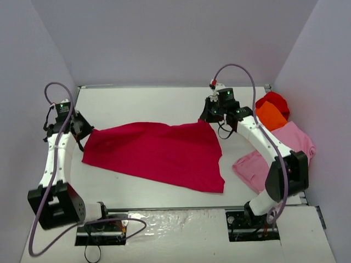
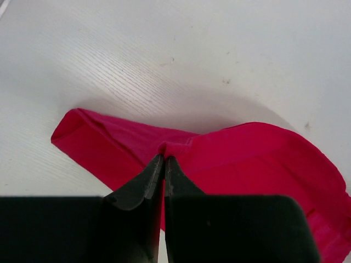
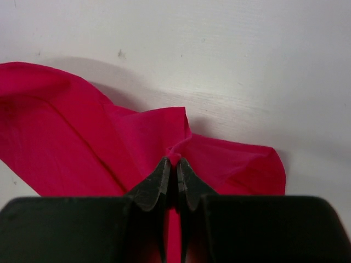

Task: Fold and stack the t-shirts
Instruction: Fold the other side of the tshirt into a rectangle

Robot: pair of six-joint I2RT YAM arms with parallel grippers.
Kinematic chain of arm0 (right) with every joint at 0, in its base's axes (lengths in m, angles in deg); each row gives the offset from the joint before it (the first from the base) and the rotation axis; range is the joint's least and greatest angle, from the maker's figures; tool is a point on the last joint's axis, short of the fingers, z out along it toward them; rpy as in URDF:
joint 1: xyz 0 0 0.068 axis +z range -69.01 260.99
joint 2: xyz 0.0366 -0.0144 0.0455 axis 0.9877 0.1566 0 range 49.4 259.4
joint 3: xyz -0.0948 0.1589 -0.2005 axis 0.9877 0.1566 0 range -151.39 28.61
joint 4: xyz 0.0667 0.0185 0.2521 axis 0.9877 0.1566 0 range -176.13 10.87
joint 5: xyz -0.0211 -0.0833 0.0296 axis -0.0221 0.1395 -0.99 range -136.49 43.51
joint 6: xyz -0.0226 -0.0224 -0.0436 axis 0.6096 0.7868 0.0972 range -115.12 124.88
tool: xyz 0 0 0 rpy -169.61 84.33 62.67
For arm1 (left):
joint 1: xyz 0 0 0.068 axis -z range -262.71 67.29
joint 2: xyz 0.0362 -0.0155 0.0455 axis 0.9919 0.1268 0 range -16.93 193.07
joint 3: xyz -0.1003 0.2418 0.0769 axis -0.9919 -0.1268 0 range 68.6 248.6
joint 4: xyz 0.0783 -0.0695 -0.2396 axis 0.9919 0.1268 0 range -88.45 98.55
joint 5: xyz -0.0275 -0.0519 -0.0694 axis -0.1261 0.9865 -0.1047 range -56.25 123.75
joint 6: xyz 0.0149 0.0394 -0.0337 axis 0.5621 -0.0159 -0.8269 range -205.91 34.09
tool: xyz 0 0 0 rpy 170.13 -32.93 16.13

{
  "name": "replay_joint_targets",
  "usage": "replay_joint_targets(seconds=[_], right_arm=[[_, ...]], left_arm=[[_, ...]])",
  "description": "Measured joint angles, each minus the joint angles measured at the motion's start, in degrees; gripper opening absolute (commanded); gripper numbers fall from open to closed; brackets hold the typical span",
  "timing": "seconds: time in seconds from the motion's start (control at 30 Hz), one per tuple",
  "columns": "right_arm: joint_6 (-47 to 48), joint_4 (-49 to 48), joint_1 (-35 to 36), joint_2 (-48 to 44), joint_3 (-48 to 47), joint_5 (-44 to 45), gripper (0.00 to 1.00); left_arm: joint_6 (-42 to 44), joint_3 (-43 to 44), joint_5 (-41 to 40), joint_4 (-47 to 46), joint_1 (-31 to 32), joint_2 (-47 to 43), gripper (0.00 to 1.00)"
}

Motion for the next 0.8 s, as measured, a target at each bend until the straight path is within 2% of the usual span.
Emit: replay_joint_targets(seconds=[0.13, 0.27, 0.53, 0.8], right_arm=[[-0.3, 1.8, 0.5, -8.2, 6.9, 1.8, 0.0], [-1.1, 2.9, 0.6, -13.2, 11.0, 3.1, 0.0], [-3.4, 7.6, 1.0, -21.6, 15.9, 4.2, 0.0], [-6.1, 9.7, 3.2, -25.4, 19.8, 4.2, 0.0]], left_arm=[[1.9, 0.4, 0.2, 3.7, 0.0, -7.8, 0.0], [5.2, 4.4, -1.8, 10.6, 0.0, -11.4, 0.0], [9.4, 6.7, -6.2, 18.9, 0.0, -13.4, 0.0], [10.9, 3.7, -7.5, 21.0, -0.1, -13.1, 0.0]])
